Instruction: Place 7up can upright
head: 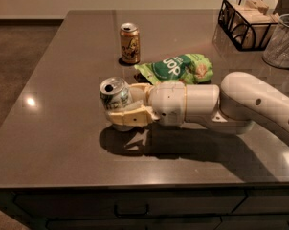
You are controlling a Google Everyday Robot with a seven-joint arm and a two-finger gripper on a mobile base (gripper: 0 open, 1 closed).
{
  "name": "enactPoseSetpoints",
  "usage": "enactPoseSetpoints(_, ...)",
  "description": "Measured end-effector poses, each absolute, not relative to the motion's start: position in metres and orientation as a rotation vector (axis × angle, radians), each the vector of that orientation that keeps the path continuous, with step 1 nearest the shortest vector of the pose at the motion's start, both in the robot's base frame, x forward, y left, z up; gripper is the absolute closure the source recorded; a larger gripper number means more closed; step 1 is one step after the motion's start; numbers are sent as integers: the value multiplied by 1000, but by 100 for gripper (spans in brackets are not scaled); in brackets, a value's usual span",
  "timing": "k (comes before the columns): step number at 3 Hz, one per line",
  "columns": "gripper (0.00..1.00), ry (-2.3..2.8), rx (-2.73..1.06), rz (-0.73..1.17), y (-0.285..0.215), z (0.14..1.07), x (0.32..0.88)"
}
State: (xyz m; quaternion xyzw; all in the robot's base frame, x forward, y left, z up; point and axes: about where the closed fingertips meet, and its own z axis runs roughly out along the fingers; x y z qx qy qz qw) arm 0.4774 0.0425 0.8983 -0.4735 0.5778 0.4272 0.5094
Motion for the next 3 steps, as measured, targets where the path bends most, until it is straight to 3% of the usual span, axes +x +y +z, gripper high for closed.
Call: enactPoseSetpoints(3, 7, 1374, -1134, 1051, 45, 893, 477)
